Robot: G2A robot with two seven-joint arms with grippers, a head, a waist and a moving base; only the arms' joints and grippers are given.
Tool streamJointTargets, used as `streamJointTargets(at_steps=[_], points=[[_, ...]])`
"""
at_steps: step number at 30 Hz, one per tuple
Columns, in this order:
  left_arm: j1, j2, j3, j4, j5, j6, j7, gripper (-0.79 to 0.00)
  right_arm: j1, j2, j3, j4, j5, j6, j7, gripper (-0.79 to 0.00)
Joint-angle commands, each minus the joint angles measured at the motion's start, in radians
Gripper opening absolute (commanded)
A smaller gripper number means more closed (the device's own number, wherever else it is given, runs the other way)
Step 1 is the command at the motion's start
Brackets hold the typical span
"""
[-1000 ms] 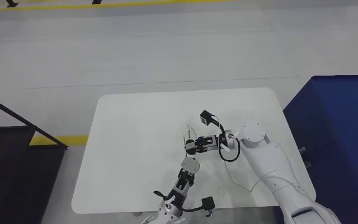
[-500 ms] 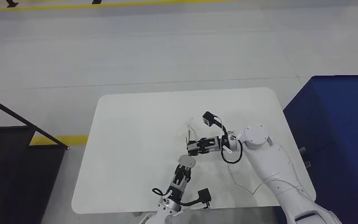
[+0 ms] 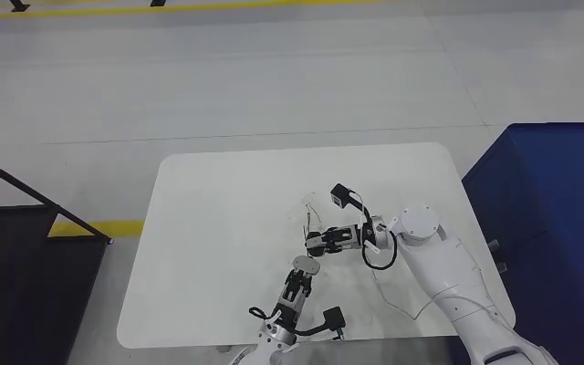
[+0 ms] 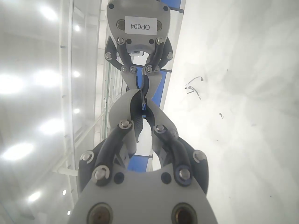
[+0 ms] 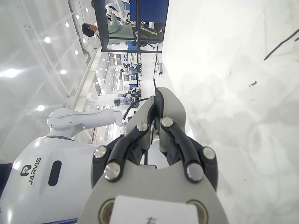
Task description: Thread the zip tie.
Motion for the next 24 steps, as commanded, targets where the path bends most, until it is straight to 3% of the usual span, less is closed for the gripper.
streamJointTargets(at_steps=[1,9,12,16,18,22,24], points=[[-0.002,-0.002,0.000,0.003,-0.002,0.013,0.005,-0.785,0.002,0.003,-0.002,0.000,-0.004,0.011,0.015,0.000],[-0.006,-0.003,0.002,0.003,0.003,0.055,0.039,-0.785,-0.001,0.003,0.000,-0.001,-0.003,0.011,0.005,0.000],[-0.002,-0.004,0.004,-0.002,-0.012,0.046,0.046,-0.785,-0.014,0.011,0.042,-0.014,0.025,-0.040,-0.033,0.000],[0.028,0.003,-0.041,-0.096,-0.265,-0.126,0.122,-0.785,-0.038,0.039,0.144,-0.049,0.046,-0.136,0.020,0.000],[0.063,0.007,-0.070,-0.174,-0.448,-0.213,0.160,-0.785,-0.059,0.051,0.180,-0.081,0.105,-0.165,0.106,0.000],[0.107,0.023,-0.159,-0.261,-0.934,-0.537,0.325,-0.785,-0.070,0.063,0.206,-0.102,0.188,-0.133,0.175,0.000],[0.109,0.024,-0.168,-0.264,-0.972,-0.559,0.331,-0.785,-0.070,0.063,0.206,-0.102,0.188,-0.133,0.175,0.000]])
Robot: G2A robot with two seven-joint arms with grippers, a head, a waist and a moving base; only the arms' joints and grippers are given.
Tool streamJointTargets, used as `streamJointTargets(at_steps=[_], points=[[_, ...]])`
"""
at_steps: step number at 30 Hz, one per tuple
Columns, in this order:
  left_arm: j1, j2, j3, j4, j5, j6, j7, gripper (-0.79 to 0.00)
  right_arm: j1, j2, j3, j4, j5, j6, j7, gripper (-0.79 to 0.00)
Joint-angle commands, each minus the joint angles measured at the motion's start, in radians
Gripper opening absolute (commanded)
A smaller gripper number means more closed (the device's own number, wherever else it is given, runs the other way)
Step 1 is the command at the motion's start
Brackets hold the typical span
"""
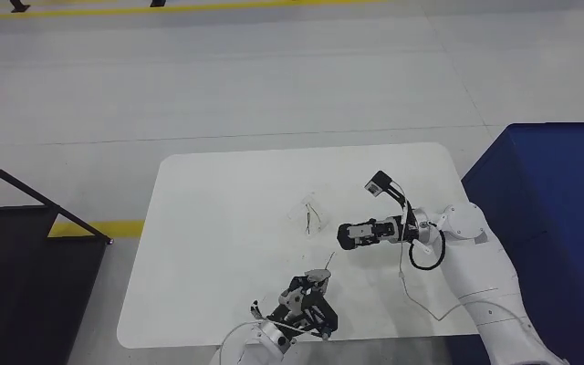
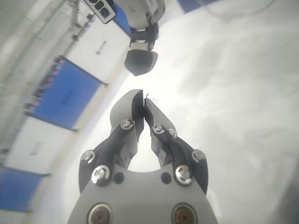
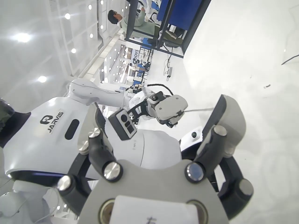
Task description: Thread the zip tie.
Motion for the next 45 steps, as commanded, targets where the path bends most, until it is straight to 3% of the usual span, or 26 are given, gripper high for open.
streamJointTargets(at_steps=[1,7,8,10,12,16,19,28,30,32,36,37,39,42,45], points=[[0.000,0.000,0.001,0.001,-0.036,-0.005,0.001,-0.785,0.000,0.000,-0.001,0.001,-0.003,-0.001,-0.002,0.000],[0.000,0.000,0.001,0.001,-0.036,-0.005,0.001,-0.785,-0.002,0.000,-0.004,-0.004,-0.009,-0.001,-0.003,0.000],[0.016,-0.004,0.006,0.001,-0.136,-0.018,0.004,-0.785,-0.007,0.002,-0.010,-0.022,-0.039,-0.002,-0.012,0.000],[0.023,-0.008,-0.011,-0.019,-0.454,-0.156,-0.028,-0.785,-0.017,0.007,-0.006,-0.050,-0.075,-0.006,-0.029,0.000],[0.016,-0.006,-0.064,-0.019,-0.755,-0.274,-0.136,-0.785,-0.021,0.013,0.005,-0.063,-0.079,0.000,-0.009,0.000],[-0.017,0.004,-0.127,-0.020,-1.232,-0.370,-0.387,-0.785,-0.019,0.028,0.017,-0.062,-0.048,0.038,0.006,0.000],[-0.038,0.009,-0.142,0.005,-1.547,-0.392,-0.494,-0.785,-0.005,0.040,-0.020,-0.044,0.039,0.114,0.006,0.000],[-0.038,0.009,-0.142,0.005,-1.547,-0.392,-0.494,-0.785,-0.017,0.038,-0.035,-0.062,0.054,0.123,0.002,0.000],[-0.023,0.001,-0.127,-0.006,-1.766,-0.348,-0.424,-0.785,-0.030,0.037,-0.048,-0.085,0.029,0.091,-0.037,0.000],[-0.043,0.002,-0.141,-0.009,-1.902,-0.252,-0.461,-0.785,-0.040,0.037,-0.058,-0.104,0.020,0.070,-0.045,0.000],[-0.076,0.007,-0.183,-0.025,-1.959,-0.096,-0.493,-0.785,-0.047,0.041,-0.056,-0.114,0.065,0.087,-0.015,-0.009],[-0.077,0.008,-0.183,-0.029,-1.957,-0.076,-0.486,-0.785,-0.044,0.043,-0.055,-0.112,0.068,0.094,-0.008,-0.052],[-0.079,0.008,-0.179,-0.033,-1.958,-0.040,-0.490,-0.785,-0.041,0.045,-0.055,-0.110,0.071,0.098,-0.001,-0.268],[-0.081,0.009,-0.176,-0.035,-1.999,-0.005,-0.500,-0.785,-0.037,0.048,-0.051,-0.106,0.085,0.098,-0.002,-0.394],[-0.086,0.011,-0.177,-0.032,-2.007,0.026,-0.513,-0.785,-0.039,0.050,-0.050,-0.107,0.093,0.088,-0.010,-0.431]])
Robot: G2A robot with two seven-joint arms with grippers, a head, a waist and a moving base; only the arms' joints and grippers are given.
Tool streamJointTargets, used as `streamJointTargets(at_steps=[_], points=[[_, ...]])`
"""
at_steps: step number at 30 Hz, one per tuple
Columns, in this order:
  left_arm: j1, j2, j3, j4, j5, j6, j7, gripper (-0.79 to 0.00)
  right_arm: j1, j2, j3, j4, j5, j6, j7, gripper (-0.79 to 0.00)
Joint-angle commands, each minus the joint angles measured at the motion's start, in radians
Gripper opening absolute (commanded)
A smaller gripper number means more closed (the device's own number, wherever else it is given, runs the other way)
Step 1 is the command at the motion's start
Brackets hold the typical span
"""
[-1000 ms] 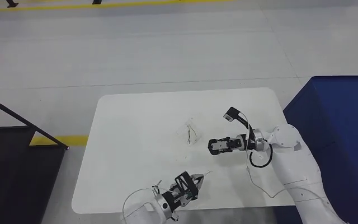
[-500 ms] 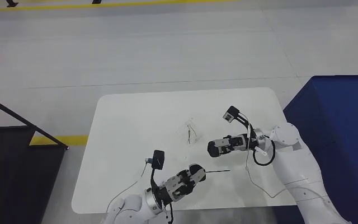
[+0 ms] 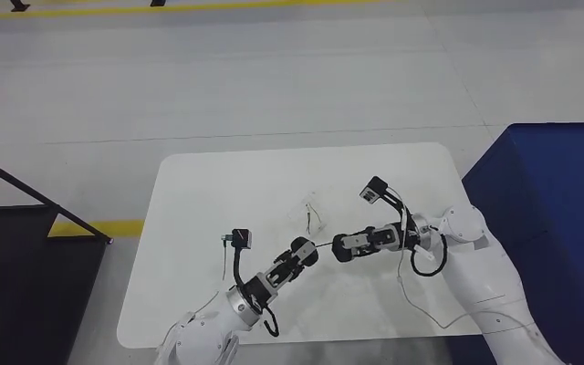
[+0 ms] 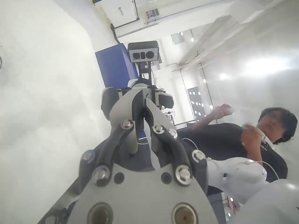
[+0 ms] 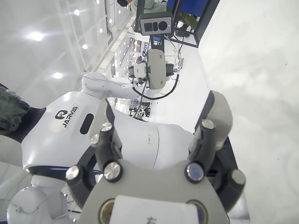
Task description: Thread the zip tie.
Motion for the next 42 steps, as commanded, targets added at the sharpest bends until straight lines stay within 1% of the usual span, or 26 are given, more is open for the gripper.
streamJointTargets(at_steps=[1,7,12,13,17,18,19,21,24,26,28,30,39,40,41,42], points=[[-0.003,0.001,0.003,0.003,0.011,0.018,-0.004,-0.785,-0.003,0.001,-0.002,-0.003,0.005,-0.004,-0.005,-0.428],[-0.008,0.001,0.030,0.011,-0.001,0.028,-0.011,-0.785,0.003,0.000,-0.028,0.004,0.010,-0.002,-0.016,-0.431],[-0.009,0.004,0.033,0.010,-0.006,0.030,-0.015,-0.785,0.010,0.001,-0.042,0.010,0.014,0.002,-0.027,-0.449],[-0.010,0.004,0.034,0.010,-0.012,0.029,-0.016,-0.785,0.011,0.001,-0.044,0.010,0.014,0.004,-0.030,-0.471],[-0.012,0.006,0.035,0.011,-0.011,0.022,-0.008,-0.785,0.015,0.002,-0.058,0.011,0.008,0.008,-0.034,-0.514],[-0.015,0.006,0.033,0.013,-0.012,0.023,-0.008,-0.785,0.015,0.002,-0.063,0.011,0.006,0.007,-0.037,-0.582],[-0.017,0.007,0.032,0.016,-0.009,0.025,-0.005,-0.785,0.016,0.002,-0.066,0.010,0.004,0.008,-0.039,-0.625],[-0.021,0.007,0.034,0.018,-0.011,0.027,-0.006,-0.785,0.019,0.003,-0.069,0.009,0.003,0.005,-0.040,-0.619],[-0.024,0.009,0.035,0.021,-0.017,0.029,-0.010,-0.785,0.020,0.004,-0.071,0.008,0.003,0.002,-0.042,-0.643],[-0.025,0.009,0.035,0.022,-0.017,0.027,-0.010,-0.785,0.020,0.006,-0.069,0.008,0.005,0.001,-0.046,-0.708],[-0.026,0.010,0.036,0.023,-0.018,0.028,-0.011,-0.785,0.020,0.007,-0.068,0.006,0.007,0.000,-0.048,-0.733],[-0.027,0.011,0.036,0.024,-0.022,0.027,-0.012,-0.785,0.020,0.008,-0.067,0.005,0.006,-0.001,-0.051,-0.785],[-0.027,0.016,0.030,0.021,-0.035,0.024,-0.010,-0.785,0.022,0.012,-0.077,0.004,0.012,0.002,-0.054,-0.785],[-0.026,0.016,0.029,0.021,-0.039,0.023,-0.009,-0.603,0.023,0.013,-0.078,0.004,0.013,0.002,-0.055,-0.785],[-0.024,0.016,0.028,0.020,-0.048,0.022,-0.005,-0.022,0.024,0.013,-0.079,0.005,0.014,0.001,-0.056,-0.785],[-0.023,0.017,0.027,0.019,-0.055,0.021,-0.003,0.000,0.025,0.013,-0.078,0.007,0.017,0.002,-0.058,-0.785]])
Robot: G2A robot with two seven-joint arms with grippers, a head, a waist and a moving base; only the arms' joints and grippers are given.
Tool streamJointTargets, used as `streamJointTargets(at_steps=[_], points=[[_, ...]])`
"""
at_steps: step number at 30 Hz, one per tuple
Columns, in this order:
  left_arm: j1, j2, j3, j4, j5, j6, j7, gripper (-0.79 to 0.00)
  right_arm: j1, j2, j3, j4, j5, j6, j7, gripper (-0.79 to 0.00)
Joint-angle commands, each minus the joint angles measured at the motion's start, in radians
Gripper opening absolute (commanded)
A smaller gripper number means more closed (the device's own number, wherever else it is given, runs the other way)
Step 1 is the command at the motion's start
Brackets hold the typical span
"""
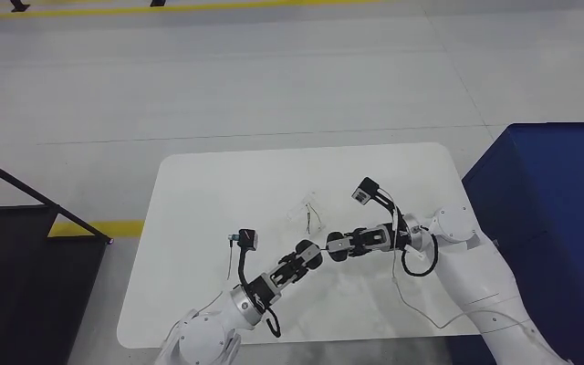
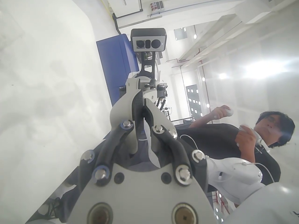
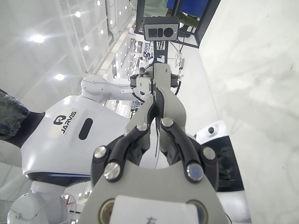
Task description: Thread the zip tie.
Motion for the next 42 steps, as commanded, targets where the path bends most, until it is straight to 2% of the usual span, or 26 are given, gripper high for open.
streamJointTargets(at_steps=[1,6,12,18,20,25,27,29,42], points=[[0.001,0.001,-0.003,-0.002,-0.008,-0.003,0.002,0.000,0.002,0.001,0.002,0.004,0.005,0.001,-0.006,-0.785],[0.009,0.003,-0.019,-0.010,-0.028,-0.023,0.020,0.000,0.009,0.004,0.012,0.019,0.033,0.023,-0.017,-0.785],[0.023,0.006,-0.079,-0.004,-0.085,-0.064,0.093,0.000,0.014,0.008,0.023,0.027,0.039,0.050,-0.026,-0.785],[0.023,0.006,-0.079,-0.004,-0.085,-0.064,0.093,0.000,0.006,0.006,0.013,0.014,0.040,0.059,-0.056,-0.785],[0.008,0.011,-0.086,0.030,0.016,-0.031,0.081,0.000,0.010,0.007,0.015,-0.005,0.050,0.057,-0.037,-0.785],[-0.026,0.008,-0.107,0.110,0.012,0.016,0.151,0.000,-0.017,0.024,0.091,-0.078,0.158,0.069,0.070,-0.785],[-0.034,0.006,-0.105,0.133,-0.010,0.032,0.158,0.000,-0.045,0.033,0.114,-0.132,0.185,0.083,0.070,-0.785],[-0.035,0.005,-0.093,0.144,-0.017,0.038,0.146,0.000,-0.074,0.041,0.135,-0.176,0.192,0.078,0.070,-0.785],[-0.035,0.005,-0.093,0.144,-0.017,0.038,0.146,0.000,-0.074,0.041,0.135,-0.176,0.192,0.078,0.070,-0.785]])
